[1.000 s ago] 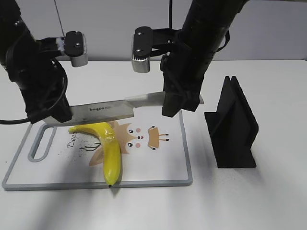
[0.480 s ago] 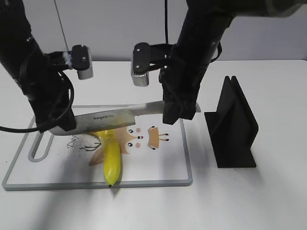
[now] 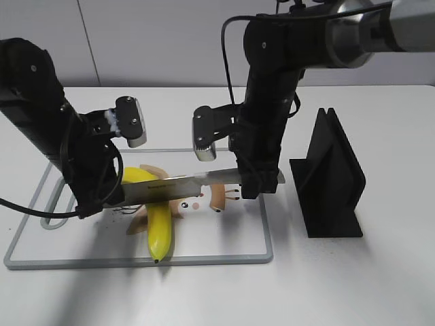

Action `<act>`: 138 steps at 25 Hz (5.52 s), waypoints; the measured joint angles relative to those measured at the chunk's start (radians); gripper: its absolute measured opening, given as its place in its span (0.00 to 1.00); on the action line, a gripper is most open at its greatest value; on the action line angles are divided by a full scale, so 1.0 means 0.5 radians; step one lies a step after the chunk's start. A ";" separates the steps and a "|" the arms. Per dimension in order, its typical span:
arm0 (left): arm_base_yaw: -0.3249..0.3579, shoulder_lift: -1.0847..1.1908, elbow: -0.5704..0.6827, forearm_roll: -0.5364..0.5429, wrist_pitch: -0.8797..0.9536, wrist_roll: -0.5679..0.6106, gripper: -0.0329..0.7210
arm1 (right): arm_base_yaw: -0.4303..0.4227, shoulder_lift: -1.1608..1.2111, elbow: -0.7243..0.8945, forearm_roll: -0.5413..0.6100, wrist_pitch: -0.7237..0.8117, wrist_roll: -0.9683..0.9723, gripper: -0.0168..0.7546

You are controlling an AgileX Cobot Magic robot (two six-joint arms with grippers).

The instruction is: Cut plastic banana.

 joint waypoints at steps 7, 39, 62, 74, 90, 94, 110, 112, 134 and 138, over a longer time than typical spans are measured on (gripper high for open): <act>0.000 -0.019 -0.021 0.002 0.017 0.005 0.05 | 0.000 -0.016 0.000 0.006 0.011 0.029 0.27; -0.007 -0.656 -0.116 -0.111 0.155 -0.130 0.88 | 0.009 -0.541 0.015 -0.064 0.130 0.134 0.27; 0.507 -0.893 -0.386 0.556 1.035 -2.057 0.82 | 0.009 -1.030 0.171 -0.181 0.323 2.401 0.26; 0.540 -1.713 0.352 0.529 0.972 -2.061 0.82 | 0.007 -1.725 0.939 -0.633 -0.058 3.317 0.26; 0.540 -2.957 1.035 0.513 1.034 -2.061 0.82 | 0.007 -1.777 1.335 -0.689 -0.347 3.534 0.26; 0.540 -3.240 1.073 0.512 0.901 -2.061 0.82 | 0.007 -1.777 1.365 -0.742 -0.360 3.543 0.26; 0.540 -3.722 1.126 0.506 0.781 -2.063 0.82 | 0.007 -1.528 1.382 -0.895 -0.511 3.608 0.26; 0.540 -3.722 1.126 0.506 0.781 -2.063 0.82 | 0.007 -1.487 1.382 -0.905 -0.533 3.622 0.26; 0.540 -3.722 1.126 0.506 0.780 -2.063 0.80 | 0.012 -1.453 1.382 -0.824 -0.513 3.507 0.86; 0.540 -3.722 1.126 0.506 0.780 -2.065 0.80 | 0.068 -1.738 1.495 -0.782 -0.497 3.379 0.86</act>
